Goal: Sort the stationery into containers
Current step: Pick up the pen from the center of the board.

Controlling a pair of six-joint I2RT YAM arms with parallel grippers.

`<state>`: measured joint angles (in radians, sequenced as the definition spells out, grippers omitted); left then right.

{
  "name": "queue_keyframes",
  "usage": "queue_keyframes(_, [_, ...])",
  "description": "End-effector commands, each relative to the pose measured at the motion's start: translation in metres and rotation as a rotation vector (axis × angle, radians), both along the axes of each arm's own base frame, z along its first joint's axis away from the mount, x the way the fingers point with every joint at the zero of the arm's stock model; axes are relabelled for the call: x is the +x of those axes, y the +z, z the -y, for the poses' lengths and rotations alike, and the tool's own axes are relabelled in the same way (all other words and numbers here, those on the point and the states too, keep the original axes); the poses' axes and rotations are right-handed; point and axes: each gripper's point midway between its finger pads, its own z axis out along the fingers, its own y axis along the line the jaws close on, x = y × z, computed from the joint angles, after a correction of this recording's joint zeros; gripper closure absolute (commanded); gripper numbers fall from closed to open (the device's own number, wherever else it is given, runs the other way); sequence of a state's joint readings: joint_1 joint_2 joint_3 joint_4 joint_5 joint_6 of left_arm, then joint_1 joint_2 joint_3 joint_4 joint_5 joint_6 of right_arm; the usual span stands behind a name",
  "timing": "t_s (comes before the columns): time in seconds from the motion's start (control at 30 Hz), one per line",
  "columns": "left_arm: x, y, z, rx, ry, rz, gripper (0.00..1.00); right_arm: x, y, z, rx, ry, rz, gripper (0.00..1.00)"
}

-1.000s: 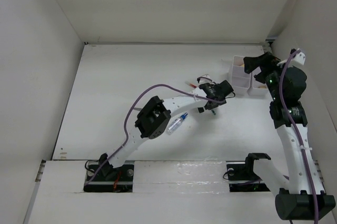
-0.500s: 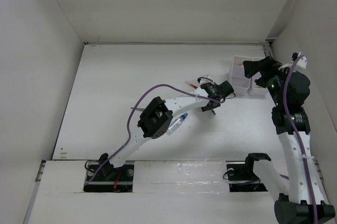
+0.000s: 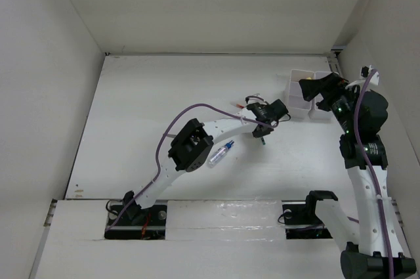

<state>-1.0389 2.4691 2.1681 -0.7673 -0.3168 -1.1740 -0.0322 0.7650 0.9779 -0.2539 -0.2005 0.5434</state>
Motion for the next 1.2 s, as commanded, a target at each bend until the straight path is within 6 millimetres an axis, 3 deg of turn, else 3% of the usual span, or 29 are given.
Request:
queue_keyframes(0.0, [-0.048, -0.09, -0.046, 0.184, -0.053, -0.237, 1.0, -0.004, 0.017, -0.003, 0.003, 0.045, 0.05, 0.0])
queue_keyframes(0.07, [-0.052, -0.086, -0.053, 0.184, -0.053, -0.237, 1.0, -0.003, 0.017, -0.003, 0.003, 0.068, 0.049, 0.0])
queue_keyframes(0.1, [-0.049, -0.075, -0.049, 0.155, -0.063, -0.216, 1.0, -0.004, 0.015, -0.006, 0.003, 0.098, 0.049, 0.0])
queue_keyframes(0.13, [-0.052, -0.08, -0.053, 0.164, -0.063, -0.222, 1.0, 0.0, 0.011, -0.003, 0.005, 0.089, 0.037, 0.0])
queue_keyframes(0.17, [-0.049, -0.065, -0.052, 0.143, -0.062, -0.196, 1.0, -0.002, 0.014, -0.009, 0.014, 0.12, 0.045, 0.0])
queue_keyframes(0.2, [-0.053, -0.066, -0.063, 0.168, -0.058, -0.198, 1.0, 0.0, 0.012, -0.006, 0.016, 0.118, 0.036, 0.0])
queue_keyframes(0.23, [-0.056, -0.06, -0.062, 0.162, -0.067, -0.177, 1.0, 0.001, 0.014, -0.006, 0.014, 0.118, 0.045, 0.0])
queue_keyframes(0.3, [-0.062, -0.04, -0.07, 0.167, -0.093, -0.125, 1.0, 0.0, 0.016, -0.008, 0.013, 0.128, 0.054, 0.0])
queue_keyframes(0.37, [-0.064, -0.025, -0.058, 0.104, -0.138, -0.073, 1.0, 0.003, 0.011, -0.009, 0.014, 0.137, 0.046, 0.0])
queue_keyframes(0.4, [-0.063, -0.004, -0.054, 0.08, -0.184, -0.013, 1.0, 0.004, 0.009, -0.009, 0.014, 0.137, 0.047, 0.0])
queue_keyframes(0.5, [-0.064, 0.015, -0.05, 0.083, -0.253, 0.131, 1.0, 0.006, 0.003, -0.018, 0.007, 0.201, 0.038, 0.0])
queue_keyframes(0.53, [-0.061, 0.026, -0.058, 0.103, -0.287, 0.179, 1.0, 0.005, 0.001, -0.025, 0.009, 0.251, 0.034, 0.0])
queue_keyframes(0.6, [-0.058, 0.04, -0.051, 0.07, -0.331, 0.251, 1.0, 0.01, -0.014, -0.03, 0.019, 0.29, 0.001, 0.0])
queue_keyframes(0.63, [-0.055, 0.062, -0.05, 0.035, -0.344, 0.303, 1.0, 0.011, -0.017, -0.031, 0.022, 0.299, -0.008, 0.01])
queue_keyframes(0.73, [-0.055, 0.081, -0.048, -0.034, -0.441, 0.42, 1.0, 0.013, -0.029, -0.05, 0.018, 0.356, -0.039, 0.03])
queue_keyframes(0.83, [-0.054, 0.119, -0.047, -0.111, -0.501, 0.546, 1.0, 0.017, -0.041, -0.071, 0.006, 0.394, -0.075, 0.03])
queue_keyframes(0.87, [-0.052, 0.136, -0.046, -0.129, -0.517, 0.596, 1.0, 0.018, -0.055, -0.079, 0.001, 0.411, -0.116, 0.01])
queue_keyframes(1.03, [-0.054, 0.171, -0.04, -0.172, -0.584, 0.686, 1.0, 0.012, -0.078, -0.097, 0.001, 0.492, -0.163, 0.0])
queue_keyframes(1.17, [-0.051, 0.193, -0.034, -0.196, -0.599, 0.736, 1.0, 0.005, -0.084, -0.109, 0.004, 0.554, -0.159, 0.0])
